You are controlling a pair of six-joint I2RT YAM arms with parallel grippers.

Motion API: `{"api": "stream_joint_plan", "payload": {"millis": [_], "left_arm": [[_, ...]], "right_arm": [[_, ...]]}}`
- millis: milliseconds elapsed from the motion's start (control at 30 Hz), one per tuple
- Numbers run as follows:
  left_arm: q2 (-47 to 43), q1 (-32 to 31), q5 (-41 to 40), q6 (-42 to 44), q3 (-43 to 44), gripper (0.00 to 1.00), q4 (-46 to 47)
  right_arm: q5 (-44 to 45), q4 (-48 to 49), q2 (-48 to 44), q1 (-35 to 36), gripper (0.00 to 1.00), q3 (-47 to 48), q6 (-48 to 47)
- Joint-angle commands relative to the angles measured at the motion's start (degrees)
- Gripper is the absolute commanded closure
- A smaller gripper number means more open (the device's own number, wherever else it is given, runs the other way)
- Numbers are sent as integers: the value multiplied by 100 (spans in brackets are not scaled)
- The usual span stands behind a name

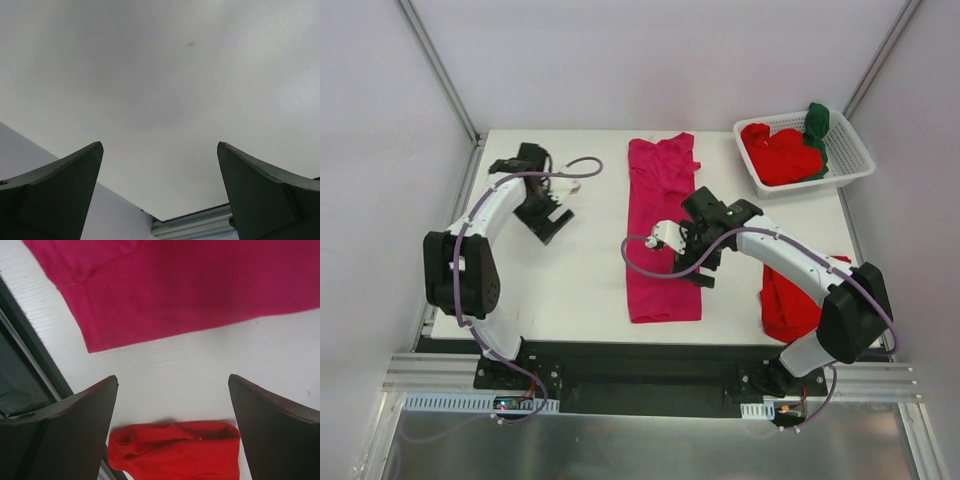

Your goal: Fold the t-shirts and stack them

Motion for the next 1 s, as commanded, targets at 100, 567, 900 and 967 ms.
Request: {"api": "stream_joint_plan", "payload": {"millis": [100, 567, 900, 967], "left_arm": [[-986, 1519, -472, 806, -847, 1, -193], [-1902, 2250, -534, 702, -1735, 1, -61], [-2359, 2259, -613, 676, -2192, 1, -78], [-2368, 2259, -613, 667, -2228, 1, -78]], "right_arm": [[-361, 335, 422, 421, 4, 532, 229], [-669, 581, 1863, 1080, 4, 1640, 19], [-933, 292, 2172, 1203, 4, 1438, 1], [-1134, 46, 2181, 1212, 4, 1456, -51]]}}
